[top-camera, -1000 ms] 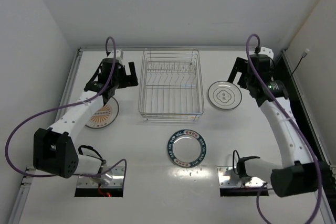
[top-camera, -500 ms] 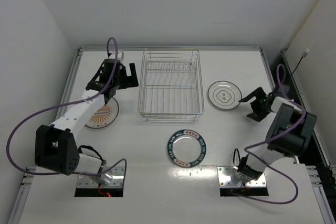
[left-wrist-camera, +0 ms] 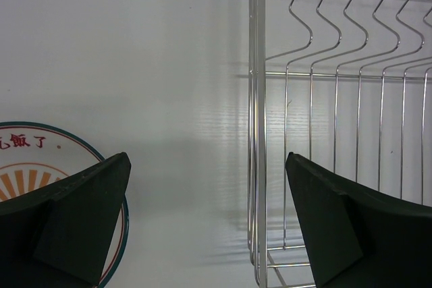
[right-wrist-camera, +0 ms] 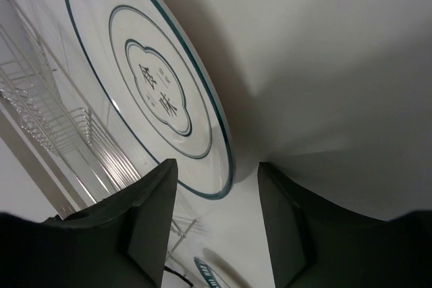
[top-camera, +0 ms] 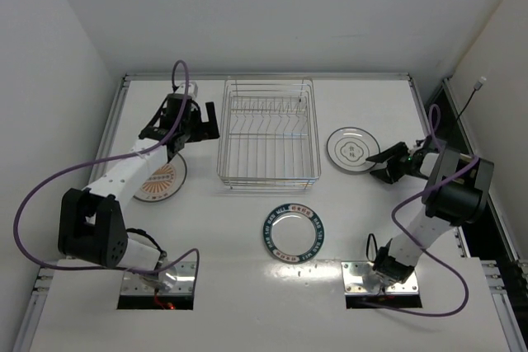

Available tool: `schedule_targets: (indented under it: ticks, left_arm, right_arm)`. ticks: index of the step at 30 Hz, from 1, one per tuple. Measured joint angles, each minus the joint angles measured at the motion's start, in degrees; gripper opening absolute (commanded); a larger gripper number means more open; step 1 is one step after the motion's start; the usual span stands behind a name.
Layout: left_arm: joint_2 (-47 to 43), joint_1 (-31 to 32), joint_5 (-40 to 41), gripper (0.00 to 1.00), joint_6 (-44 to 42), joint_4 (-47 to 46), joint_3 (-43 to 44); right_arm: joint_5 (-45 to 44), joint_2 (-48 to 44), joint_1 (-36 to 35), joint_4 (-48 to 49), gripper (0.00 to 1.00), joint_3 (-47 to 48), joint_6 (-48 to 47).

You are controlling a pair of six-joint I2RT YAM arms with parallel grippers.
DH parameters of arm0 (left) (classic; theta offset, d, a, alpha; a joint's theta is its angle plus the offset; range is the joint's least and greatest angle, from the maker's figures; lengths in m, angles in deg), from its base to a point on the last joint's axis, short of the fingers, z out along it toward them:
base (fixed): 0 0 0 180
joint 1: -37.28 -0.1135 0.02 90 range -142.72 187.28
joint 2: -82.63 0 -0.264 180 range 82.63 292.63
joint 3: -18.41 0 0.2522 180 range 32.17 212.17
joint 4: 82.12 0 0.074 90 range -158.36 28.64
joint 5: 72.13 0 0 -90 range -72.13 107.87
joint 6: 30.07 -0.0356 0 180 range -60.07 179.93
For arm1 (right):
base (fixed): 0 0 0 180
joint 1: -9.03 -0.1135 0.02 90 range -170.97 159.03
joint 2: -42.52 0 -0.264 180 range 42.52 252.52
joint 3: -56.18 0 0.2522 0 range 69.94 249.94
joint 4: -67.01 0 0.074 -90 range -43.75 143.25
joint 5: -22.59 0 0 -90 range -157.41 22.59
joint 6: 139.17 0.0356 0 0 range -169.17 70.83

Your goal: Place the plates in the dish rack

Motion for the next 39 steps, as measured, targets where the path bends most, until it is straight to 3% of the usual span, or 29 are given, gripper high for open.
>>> schedule_targets:
  ticks: [4,7,13,21,24,31,39]
  left_arm:
    - [0.81,0.00,-0.09,1.00,0.00,0.13,0.00]
    - [1.27,0.00,-0.39,1.00,-0.02,0.26,0.04]
    - [1.60,0.00,-0.44,1.00,0.00,0.76,0.04]
    - [1.60,0.00,0.96,1.00,0.63,0.90,0.04]
    - [1.60,0.00,0.94,1.00,0.66,0.87,0.04]
    - [1.60,0.00,0.92,1.00,0.66,0.92,0.04]
    - [1.60,0.00,0.90,1.00,0.66,0.92,0.04]
  right_arm:
    - [0.44,4.11,-0.50,0.37,0.31,3.54,0.15]
    - [0.33,6.64,-1.07,0.76,0.00,5.57,0.02]
    - [0.81,5.75,-1.60,0.85,0.00,5.88,-0.39]
    - [-23.80,-29.31,-9.77,-13.16,0.00,9.92,-4.79]
    - [-31.04,-34.75,-15.80,-14.49,0.00,17.27,-6.12]
    - [-45.99,-25.94,-31.52,-17.33,0.00,29.53,-8.96]
    - [-57.90,-10.05,-42.14,-24.35,0.00,36.92,-10.95]
